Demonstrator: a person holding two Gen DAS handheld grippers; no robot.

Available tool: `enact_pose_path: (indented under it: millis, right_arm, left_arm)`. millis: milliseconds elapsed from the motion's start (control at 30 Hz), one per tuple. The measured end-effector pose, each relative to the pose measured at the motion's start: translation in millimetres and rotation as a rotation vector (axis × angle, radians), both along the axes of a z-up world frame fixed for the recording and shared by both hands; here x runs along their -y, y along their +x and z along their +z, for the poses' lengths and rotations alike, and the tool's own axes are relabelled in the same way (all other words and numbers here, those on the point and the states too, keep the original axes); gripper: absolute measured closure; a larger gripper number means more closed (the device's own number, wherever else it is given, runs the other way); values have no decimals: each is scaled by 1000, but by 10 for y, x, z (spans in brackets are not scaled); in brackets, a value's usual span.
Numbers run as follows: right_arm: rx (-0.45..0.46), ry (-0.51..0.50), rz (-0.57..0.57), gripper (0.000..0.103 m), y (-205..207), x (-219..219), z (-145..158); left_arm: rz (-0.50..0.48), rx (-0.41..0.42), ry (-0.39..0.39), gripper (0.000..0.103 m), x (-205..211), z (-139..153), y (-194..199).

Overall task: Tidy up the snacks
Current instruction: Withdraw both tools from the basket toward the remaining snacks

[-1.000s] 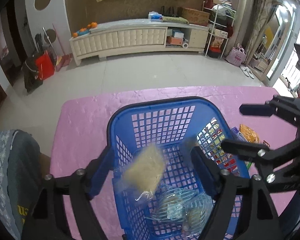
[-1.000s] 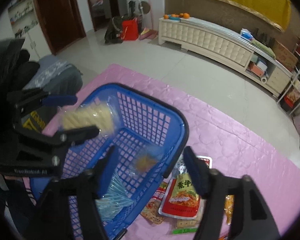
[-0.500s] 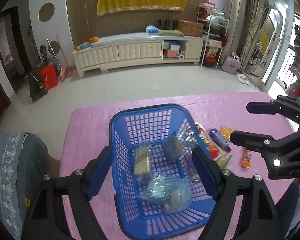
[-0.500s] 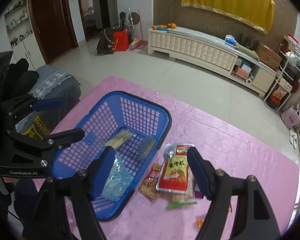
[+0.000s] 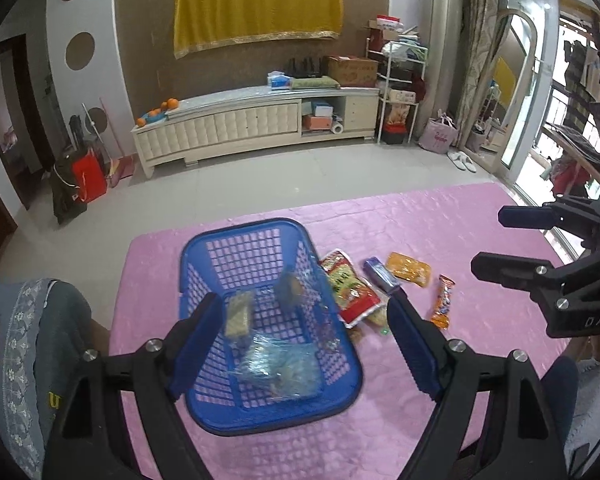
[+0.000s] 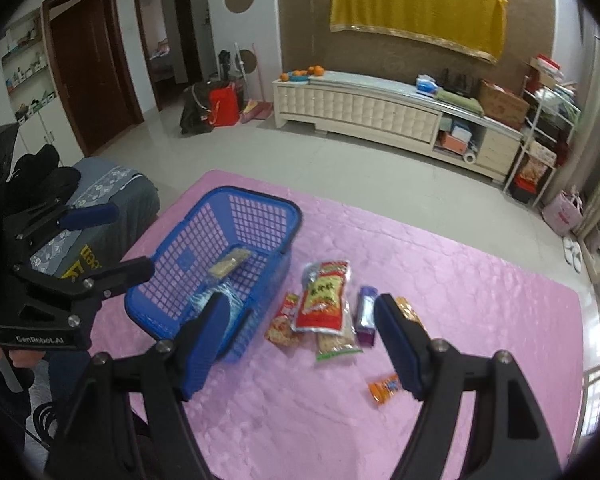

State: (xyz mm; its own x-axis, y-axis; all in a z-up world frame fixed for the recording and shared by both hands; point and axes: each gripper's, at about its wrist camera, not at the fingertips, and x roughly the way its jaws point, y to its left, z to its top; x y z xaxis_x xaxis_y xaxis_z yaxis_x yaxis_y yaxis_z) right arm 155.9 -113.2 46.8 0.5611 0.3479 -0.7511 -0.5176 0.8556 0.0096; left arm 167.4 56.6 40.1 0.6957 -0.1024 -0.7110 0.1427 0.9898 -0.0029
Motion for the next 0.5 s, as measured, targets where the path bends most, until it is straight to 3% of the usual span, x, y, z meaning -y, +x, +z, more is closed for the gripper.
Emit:
enact_pose_path:
  millis: [367, 500]
  right_arm:
    - [-49, 11, -72, 25, 94, 438, -183]
    - [-110, 21, -107, 25, 238, 617, -311]
  left_arm:
    - [-46, -65, 7, 21, 516, -210, 170]
    - [-61, -98, 18, 21, 687, -299, 285]
